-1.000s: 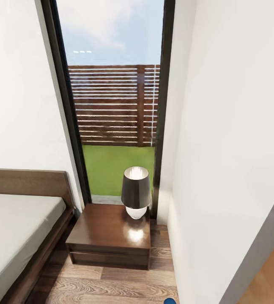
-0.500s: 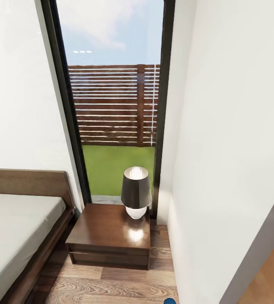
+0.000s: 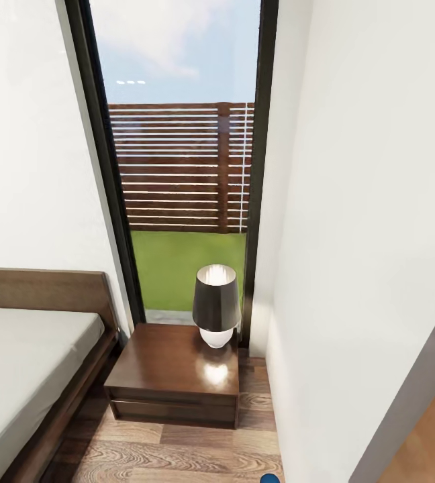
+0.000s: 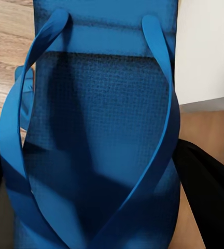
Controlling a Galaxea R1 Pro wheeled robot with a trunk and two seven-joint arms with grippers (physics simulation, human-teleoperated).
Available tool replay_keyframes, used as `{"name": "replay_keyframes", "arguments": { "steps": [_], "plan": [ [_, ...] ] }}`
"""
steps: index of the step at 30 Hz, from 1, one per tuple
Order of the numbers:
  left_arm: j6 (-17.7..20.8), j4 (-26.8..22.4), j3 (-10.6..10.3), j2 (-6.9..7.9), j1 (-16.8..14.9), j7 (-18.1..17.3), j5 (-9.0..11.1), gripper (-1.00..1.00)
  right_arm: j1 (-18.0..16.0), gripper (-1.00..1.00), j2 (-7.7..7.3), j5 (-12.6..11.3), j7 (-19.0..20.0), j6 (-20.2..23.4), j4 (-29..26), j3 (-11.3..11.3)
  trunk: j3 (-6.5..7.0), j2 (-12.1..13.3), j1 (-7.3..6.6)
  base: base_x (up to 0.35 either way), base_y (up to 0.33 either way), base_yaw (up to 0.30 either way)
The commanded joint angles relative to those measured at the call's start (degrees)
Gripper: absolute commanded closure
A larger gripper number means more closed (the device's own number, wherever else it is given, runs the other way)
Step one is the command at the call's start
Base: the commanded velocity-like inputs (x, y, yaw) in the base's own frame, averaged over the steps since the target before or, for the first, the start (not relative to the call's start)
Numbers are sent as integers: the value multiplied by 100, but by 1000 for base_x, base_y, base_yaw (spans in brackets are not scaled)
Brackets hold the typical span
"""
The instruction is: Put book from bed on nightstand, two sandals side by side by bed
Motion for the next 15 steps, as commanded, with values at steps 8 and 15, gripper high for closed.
{"name": "replay_keyframes", "arguments": {
  "steps": [8,15],
  "plan": [
    [131,-65,-56,-4,-128,-52,44,-100,-3,100,-3,16,-66,-4,-71,9,-5,-6,2,0,0,0],
    [672,-84,-56,-3,-536,-57,49,-100,-23,100,5,-4,-103,44,-459,4,-5,-6,2,0,0,0]
  ]
}}
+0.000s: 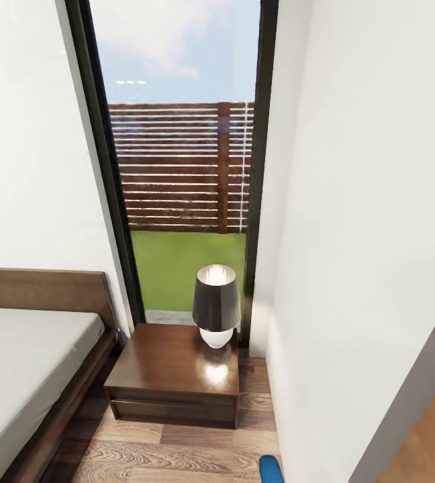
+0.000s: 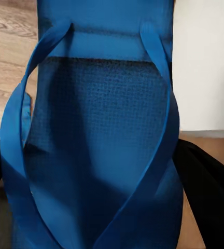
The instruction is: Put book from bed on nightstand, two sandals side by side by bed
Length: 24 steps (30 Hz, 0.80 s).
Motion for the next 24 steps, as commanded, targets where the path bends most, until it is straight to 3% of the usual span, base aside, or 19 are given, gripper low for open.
{"name": "replay_keyframes", "arguments": {
  "steps": [1,11,24],
  "plan": [
    [109,-4,-46,0,-107,17,53,-100,-4,100,8,25,-33,17,-214,20,-6,-6,2,0,0,0],
    [259,28,19,8,-368,17,72,-100,-11,100,146,8,-10,1075,-1549,30,-6,-6,2,0,0,0],
    [167,49,47,16,-378,18,87,-100,-33,100,175,12,23,1219,-1911,48,-6,-6,2,0,0,0]
  ]
}}
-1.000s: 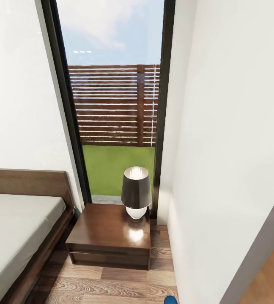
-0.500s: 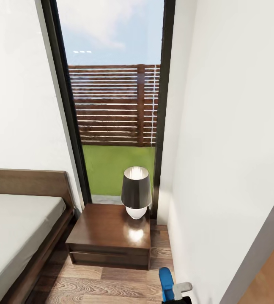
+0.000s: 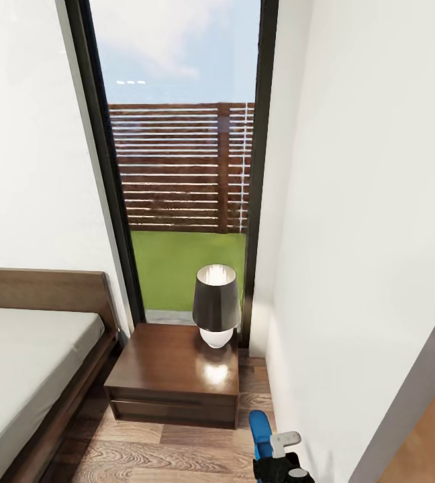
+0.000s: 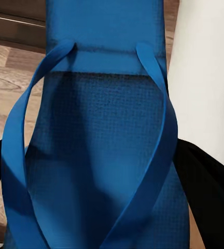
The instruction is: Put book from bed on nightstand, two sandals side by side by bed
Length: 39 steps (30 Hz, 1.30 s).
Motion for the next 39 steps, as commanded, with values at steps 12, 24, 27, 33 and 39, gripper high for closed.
{"name": "replay_keyframes", "arguments": {
  "steps": [12,24,27,33,39],
  "plan": [
    [12,-9,-50,15,2,20,61,-100,6,100,112,47,-25,1373,-1436,282,-5,-6,2,0,0,0],
    [-93,-10,-61,18,2,19,50,-100,607,100,64,30,-12,3289,-4687,678,-5,-6,2,0,0,0],
    [-105,-16,-63,18,7,17,48,-100,808,100,56,29,-11,3455,-5180,776,-5,-6,2,0,0,0],
    [-178,-24,-64,18,11,12,48,-100,972,100,52,29,-11,3564,-5485,995,-5,-6,2,0,0,0],
    [-201,-32,-65,18,15,11,49,-100,999,100,51,29,-10,3582,-5523,1056,-5,-6,2,0,0,0]
  ]
}}
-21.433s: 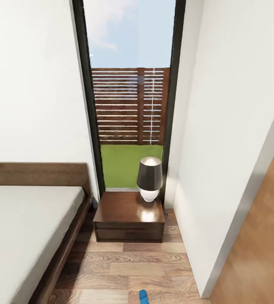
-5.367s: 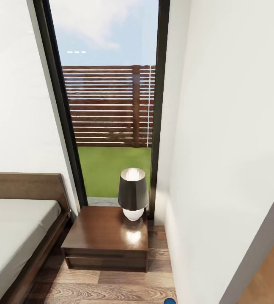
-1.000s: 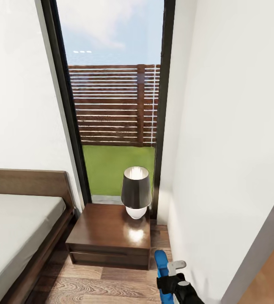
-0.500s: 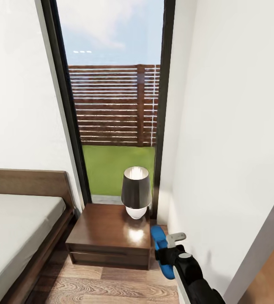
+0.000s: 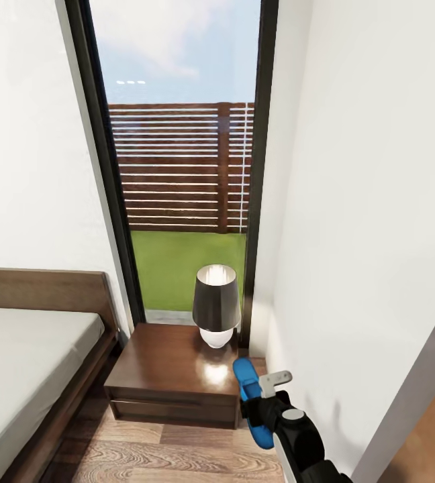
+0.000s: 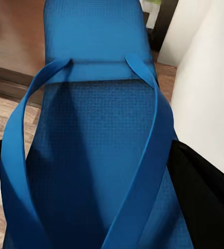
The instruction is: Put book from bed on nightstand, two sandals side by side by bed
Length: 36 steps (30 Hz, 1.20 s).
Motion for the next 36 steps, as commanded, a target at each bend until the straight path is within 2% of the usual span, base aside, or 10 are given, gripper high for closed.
{"name": "replay_keyframes", "arguments": {
  "steps": [1,19,36],
  "plan": [
    [1,-3,-48,2,0,15,56,-100,1,100,0,48,3,37,-6,13,-5,-6,2,0,0,0],
    [3,-15,-48,2,3,16,53,-100,6,100,0,46,3,57,-4,16,-5,-6,2,0,0,0],
    [-5,-14,-48,2,3,16,51,-100,5,100,0,48,3,59,0,32,-310,-688,376,0,0,0]
  ]
}}
